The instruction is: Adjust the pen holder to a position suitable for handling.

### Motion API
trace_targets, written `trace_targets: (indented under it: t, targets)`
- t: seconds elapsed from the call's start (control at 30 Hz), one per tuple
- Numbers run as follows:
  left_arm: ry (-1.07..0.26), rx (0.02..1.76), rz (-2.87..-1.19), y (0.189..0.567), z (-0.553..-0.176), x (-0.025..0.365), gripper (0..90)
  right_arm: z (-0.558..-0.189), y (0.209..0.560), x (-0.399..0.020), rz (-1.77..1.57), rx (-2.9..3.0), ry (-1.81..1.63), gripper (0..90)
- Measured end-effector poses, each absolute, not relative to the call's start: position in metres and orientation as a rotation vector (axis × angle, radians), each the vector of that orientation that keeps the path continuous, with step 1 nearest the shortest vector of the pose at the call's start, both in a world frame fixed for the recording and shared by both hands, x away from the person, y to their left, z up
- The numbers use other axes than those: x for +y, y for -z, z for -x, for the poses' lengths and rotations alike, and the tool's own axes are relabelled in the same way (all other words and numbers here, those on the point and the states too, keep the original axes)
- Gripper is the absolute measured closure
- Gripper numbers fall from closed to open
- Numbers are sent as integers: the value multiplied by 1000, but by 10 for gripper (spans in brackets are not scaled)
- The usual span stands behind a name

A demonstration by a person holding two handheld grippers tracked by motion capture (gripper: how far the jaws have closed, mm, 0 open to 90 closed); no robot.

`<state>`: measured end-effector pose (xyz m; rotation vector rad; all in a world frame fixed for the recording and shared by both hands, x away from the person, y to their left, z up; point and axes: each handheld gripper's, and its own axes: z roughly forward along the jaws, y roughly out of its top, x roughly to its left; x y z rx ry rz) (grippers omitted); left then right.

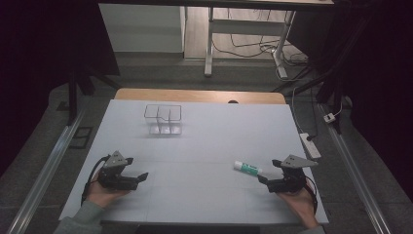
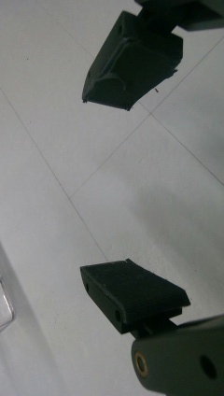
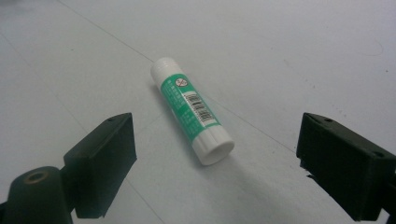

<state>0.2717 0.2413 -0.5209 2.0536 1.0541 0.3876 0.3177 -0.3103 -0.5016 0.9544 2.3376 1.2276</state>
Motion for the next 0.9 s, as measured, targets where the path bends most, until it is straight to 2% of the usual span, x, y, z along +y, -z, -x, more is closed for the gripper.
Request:
trace_targets:
  t: [0.9]
  targets:
    - [-409, 1054, -2048, 518, -269, 244, 164, -318, 503, -310, -954, 2349, -1236, 135]
